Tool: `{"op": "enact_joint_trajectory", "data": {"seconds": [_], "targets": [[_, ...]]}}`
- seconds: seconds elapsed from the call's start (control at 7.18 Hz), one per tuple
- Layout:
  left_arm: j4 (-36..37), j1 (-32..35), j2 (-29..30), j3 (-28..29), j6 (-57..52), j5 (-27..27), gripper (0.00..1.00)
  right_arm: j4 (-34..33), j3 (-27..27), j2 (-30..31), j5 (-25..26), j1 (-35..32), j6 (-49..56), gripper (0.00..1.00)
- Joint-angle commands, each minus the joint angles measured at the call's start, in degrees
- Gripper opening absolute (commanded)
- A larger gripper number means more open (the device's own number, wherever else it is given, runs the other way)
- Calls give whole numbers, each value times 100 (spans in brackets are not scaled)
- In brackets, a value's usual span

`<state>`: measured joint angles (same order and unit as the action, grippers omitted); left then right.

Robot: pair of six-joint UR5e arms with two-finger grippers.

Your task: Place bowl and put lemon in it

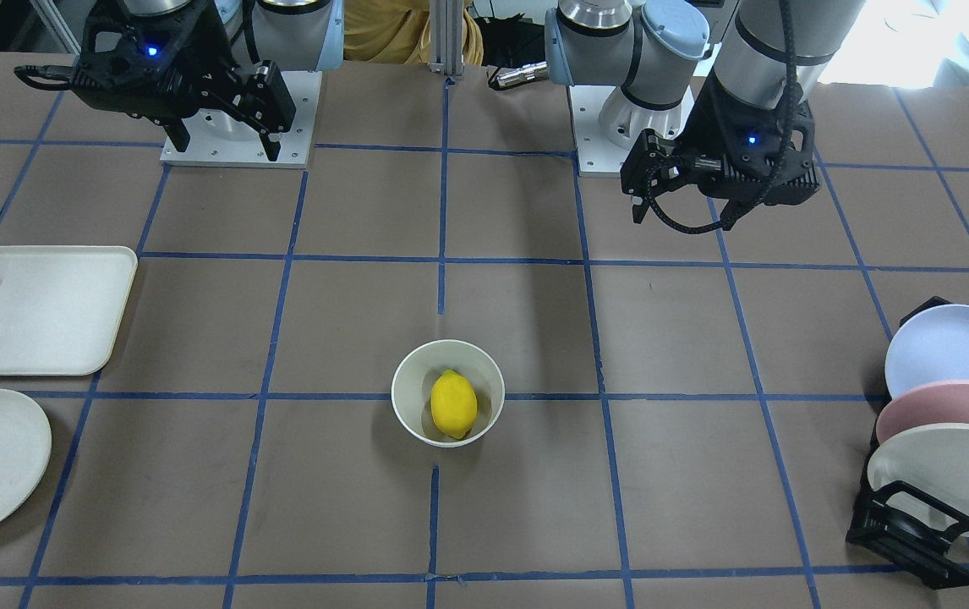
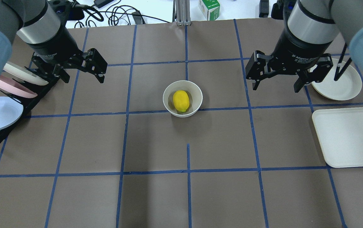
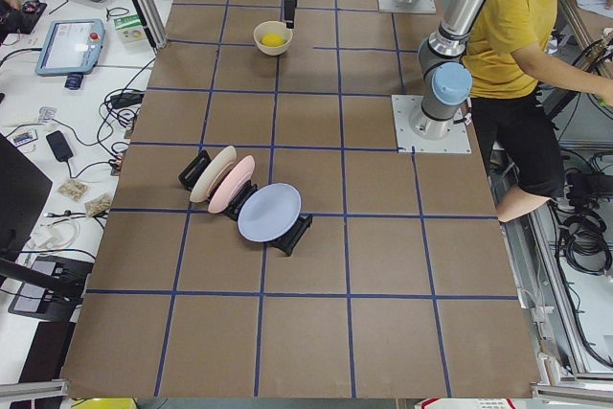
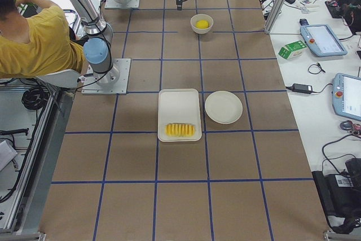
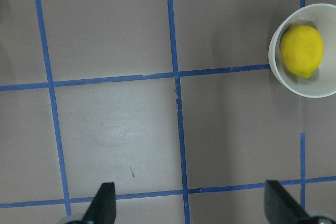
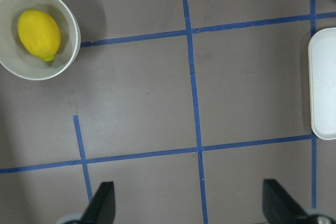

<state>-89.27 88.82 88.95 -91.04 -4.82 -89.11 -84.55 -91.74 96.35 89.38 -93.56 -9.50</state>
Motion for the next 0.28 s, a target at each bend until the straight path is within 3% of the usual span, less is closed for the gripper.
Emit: {"op": "enact_joint_trajectory", "data": {"seconds": [0.0,0.14], "targets": [[6,3,26,-1,7,16,100,-9,-19,-2,-17,188,27,100],[6,3,44,7,7,34,100,9,33,59,-52,337,-8,100]]}}
